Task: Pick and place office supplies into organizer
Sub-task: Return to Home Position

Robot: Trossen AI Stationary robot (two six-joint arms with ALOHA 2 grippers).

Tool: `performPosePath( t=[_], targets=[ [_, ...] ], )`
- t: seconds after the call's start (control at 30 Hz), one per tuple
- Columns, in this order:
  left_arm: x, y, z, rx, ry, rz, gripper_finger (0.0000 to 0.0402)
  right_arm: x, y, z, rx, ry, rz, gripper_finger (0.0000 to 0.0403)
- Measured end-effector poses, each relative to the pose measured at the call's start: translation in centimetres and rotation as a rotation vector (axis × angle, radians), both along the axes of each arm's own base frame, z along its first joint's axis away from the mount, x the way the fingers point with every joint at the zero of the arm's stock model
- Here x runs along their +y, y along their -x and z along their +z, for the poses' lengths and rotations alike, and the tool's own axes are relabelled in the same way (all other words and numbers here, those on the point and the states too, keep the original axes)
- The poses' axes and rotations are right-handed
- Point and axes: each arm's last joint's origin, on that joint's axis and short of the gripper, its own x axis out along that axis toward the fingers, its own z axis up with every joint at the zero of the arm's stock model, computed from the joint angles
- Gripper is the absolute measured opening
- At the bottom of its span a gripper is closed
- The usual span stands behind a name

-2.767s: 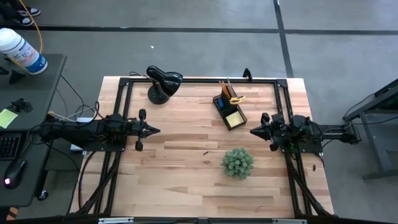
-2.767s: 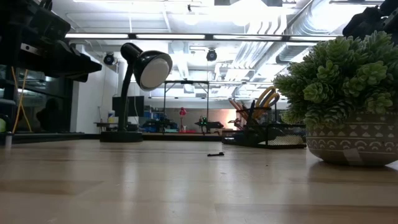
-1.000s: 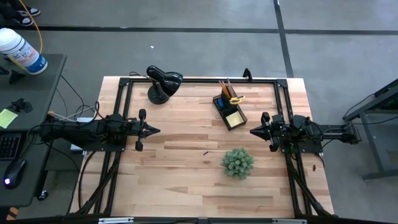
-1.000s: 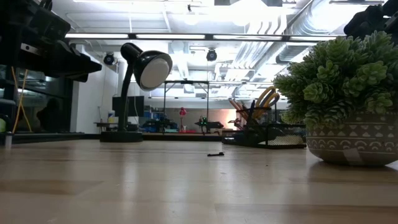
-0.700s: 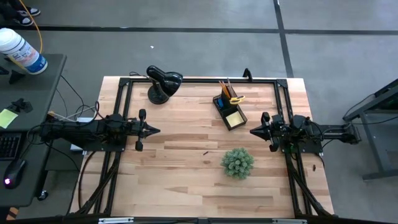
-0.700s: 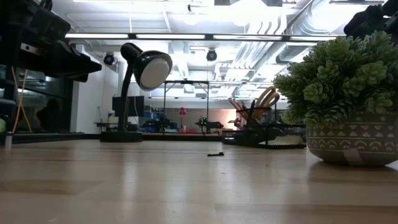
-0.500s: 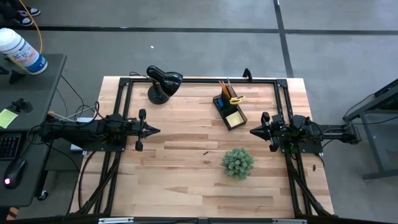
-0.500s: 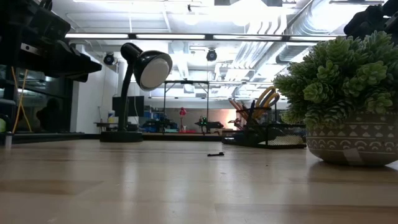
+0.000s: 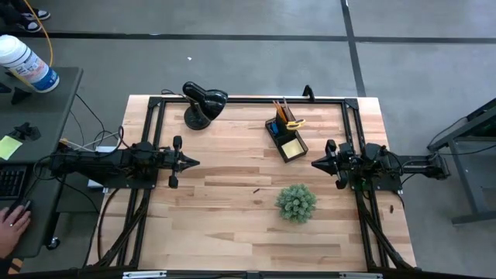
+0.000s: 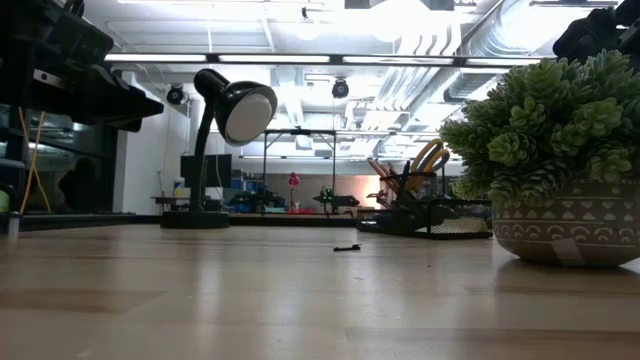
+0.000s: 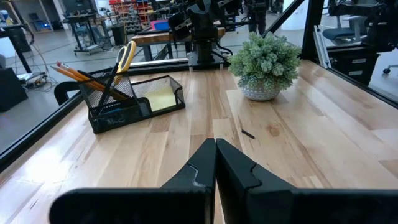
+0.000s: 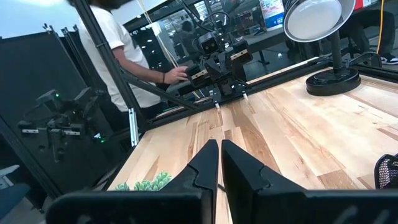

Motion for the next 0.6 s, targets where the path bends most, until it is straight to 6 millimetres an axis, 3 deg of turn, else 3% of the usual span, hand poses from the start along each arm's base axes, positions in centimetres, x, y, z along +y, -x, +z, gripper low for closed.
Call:
performPosePath(
  t=[0.6],
  targets=[
    [0.0,0.0,0.0,0.0,0.0,0.0,0.0001,0.0,0.0,-0.01,0.001,0.0,0.0,0.002]
  ],
)
